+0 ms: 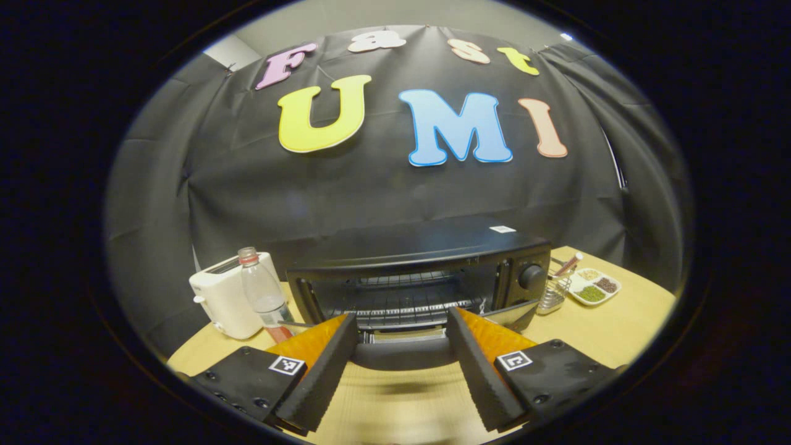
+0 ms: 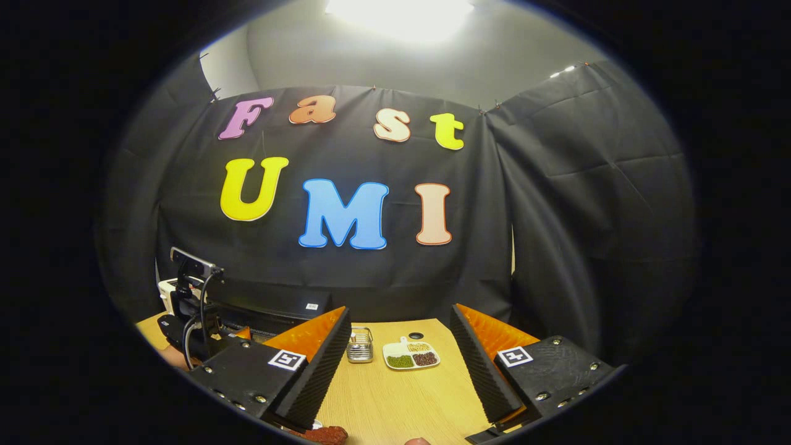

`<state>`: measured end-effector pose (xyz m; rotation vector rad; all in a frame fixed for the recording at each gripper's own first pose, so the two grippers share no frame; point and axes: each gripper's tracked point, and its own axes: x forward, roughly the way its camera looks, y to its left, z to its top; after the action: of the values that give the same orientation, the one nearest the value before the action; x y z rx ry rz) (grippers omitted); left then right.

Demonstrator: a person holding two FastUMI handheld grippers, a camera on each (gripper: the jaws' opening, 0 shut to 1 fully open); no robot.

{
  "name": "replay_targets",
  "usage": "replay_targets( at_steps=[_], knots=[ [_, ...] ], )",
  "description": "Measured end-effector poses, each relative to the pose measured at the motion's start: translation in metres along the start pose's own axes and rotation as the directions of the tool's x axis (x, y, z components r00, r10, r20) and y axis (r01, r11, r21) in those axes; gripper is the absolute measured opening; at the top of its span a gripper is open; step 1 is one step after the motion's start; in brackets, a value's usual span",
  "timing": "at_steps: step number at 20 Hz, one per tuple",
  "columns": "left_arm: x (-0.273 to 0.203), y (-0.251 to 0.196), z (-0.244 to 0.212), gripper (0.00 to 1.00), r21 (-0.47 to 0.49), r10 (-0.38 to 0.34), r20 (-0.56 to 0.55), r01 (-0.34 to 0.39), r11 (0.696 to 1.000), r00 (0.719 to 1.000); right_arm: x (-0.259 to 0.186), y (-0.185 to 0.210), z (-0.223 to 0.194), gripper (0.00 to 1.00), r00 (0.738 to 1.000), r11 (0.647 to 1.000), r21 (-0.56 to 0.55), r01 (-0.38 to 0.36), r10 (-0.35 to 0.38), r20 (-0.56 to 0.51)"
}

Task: Open the electric oven with the left hand, put the food in, and close the electric oven.

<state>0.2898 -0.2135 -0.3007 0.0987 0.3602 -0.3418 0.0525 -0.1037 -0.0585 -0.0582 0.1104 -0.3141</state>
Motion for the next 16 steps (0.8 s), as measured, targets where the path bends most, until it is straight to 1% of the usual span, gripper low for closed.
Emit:
replay_targets(
  at_steps=[1, 3, 4, 9, 10, 12, 16],
  knots=[
    [-0.004, -0.002, -0.006, 1.00, 0.004, 0.000, -0.009, 0.000, 1.000, 1.000, -0.001, 0.000, 0.000, 0.97, 1.000, 1.000, -0.002, -0.005, 0.005, -0.001],
    [-0.011, -0.004, -0.014, 0.94, 0.008, 0.001, -0.026, -0.001, 1.000, 1.000, -0.004, -0.001, -0.003, 0.97, 1.000, 1.000, -0.003, -0.015, 0.015, -0.005],
    [-0.014, -0.005, -0.019, 0.97, 0.009, 0.001, -0.037, 0.000, 1.000, 0.999, -0.005, -0.002, -0.004, 0.97, 1.000, 1.000, -0.002, -0.016, 0.015, -0.007],
    [-0.028, -0.010, -0.046, 0.97, 0.031, -0.004, -0.090, 0.007, 0.999, 0.996, -0.011, -0.005, -0.013, 0.97, 0.999, 1.000, 0.002, -0.030, 0.030, -0.031],
    [-0.030, -0.011, -0.050, 1.00, 0.041, -0.006, -0.099, 0.010, 0.999, 0.995, -0.012, -0.004, -0.017, 0.97, 0.998, 0.999, 0.002, -0.035, 0.035, -0.043],
    [-0.033, -0.015, -0.062, 0.97, 0.046, -0.009, -0.126, 0.015, 0.999, 0.992, -0.012, -0.005, -0.020, 0.97, 0.997, 0.999, 0.010, -0.039, 0.040, -0.060],
    [-0.037, -0.019, -0.080, 0.98, 0.028, -0.013, -0.161, 0.018, 0.999, 0.987, -0.013, -0.006, -0.026, 0.97, 0.995, 0.999, 0.007, -0.048, 0.048, -0.085]
  ],
)
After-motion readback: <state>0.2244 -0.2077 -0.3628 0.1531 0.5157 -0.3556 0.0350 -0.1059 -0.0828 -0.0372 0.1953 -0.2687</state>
